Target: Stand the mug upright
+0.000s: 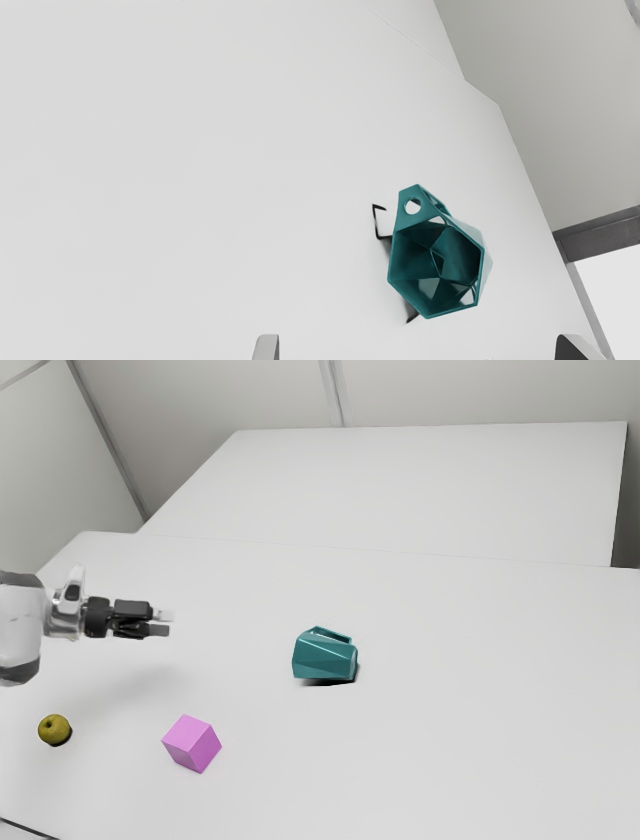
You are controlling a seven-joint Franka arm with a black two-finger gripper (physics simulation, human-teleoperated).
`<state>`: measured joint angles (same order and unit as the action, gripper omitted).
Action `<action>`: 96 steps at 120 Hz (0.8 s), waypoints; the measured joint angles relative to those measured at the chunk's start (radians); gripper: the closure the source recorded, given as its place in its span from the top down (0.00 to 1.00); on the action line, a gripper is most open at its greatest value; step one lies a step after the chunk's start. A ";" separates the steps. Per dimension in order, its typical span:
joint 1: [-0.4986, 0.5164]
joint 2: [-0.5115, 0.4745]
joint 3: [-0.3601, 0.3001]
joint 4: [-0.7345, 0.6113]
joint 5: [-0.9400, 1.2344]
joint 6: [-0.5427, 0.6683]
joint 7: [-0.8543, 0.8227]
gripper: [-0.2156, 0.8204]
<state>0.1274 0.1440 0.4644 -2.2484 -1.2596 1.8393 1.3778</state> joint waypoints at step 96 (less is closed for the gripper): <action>-0.362 0.143 -0.012 -0.101 -0.427 0.012 0.808 0.79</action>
<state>-0.2349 0.2867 0.4521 -2.3495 -1.6864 1.8509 2.1860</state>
